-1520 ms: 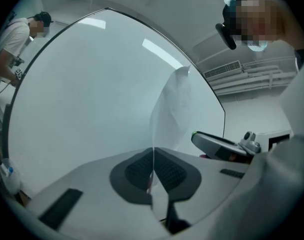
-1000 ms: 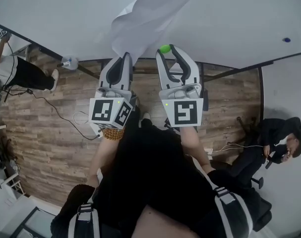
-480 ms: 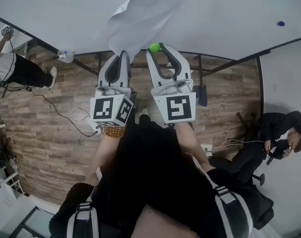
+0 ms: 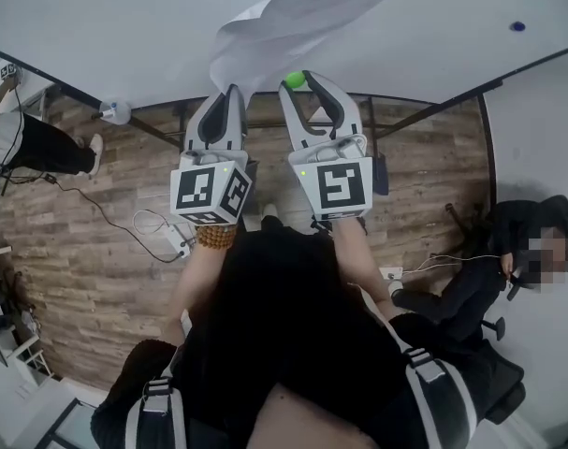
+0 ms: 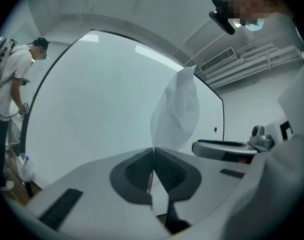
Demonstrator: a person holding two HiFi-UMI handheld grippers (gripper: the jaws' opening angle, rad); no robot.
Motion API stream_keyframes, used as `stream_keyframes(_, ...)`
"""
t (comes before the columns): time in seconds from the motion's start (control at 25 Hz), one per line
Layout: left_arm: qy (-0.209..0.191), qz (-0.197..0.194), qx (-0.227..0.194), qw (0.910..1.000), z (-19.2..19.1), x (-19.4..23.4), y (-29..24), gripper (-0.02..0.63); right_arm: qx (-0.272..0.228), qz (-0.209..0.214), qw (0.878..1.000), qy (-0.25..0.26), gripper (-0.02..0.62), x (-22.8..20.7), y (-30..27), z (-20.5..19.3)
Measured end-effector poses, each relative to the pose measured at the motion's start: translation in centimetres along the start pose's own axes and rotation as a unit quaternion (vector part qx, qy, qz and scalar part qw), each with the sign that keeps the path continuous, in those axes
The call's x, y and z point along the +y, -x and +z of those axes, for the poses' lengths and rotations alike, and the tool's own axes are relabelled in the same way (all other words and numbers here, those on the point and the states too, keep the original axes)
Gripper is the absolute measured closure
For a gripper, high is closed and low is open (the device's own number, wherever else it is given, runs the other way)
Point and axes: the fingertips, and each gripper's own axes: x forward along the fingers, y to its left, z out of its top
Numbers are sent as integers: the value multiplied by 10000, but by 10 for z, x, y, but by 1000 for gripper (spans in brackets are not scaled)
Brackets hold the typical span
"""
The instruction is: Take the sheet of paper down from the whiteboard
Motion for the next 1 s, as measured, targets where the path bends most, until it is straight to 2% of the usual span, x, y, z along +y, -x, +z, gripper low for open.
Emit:
stream_keyframes(0.2, 143, 24, 42, 9999, -5, 21, -8, 595, 196, 8, 9998, 30, 477, -1, -9, -10)
stream_keyframes(0.4, 187, -34, 121, 9997, -9, 12, -13, 595, 69, 34, 9999, 74, 477, -10, -5, -8)
stream_keyframes(0.52, 270, -44, 193, 9994, -16, 23, -17, 595, 191, -9, 9998, 46, 477, -10, -12, -15)
stream_keyframes(1.0, 369, -289, 246, 9986, -15, 14, -27, 595, 261, -278, 9992, 142, 477, -25, -4, -13)
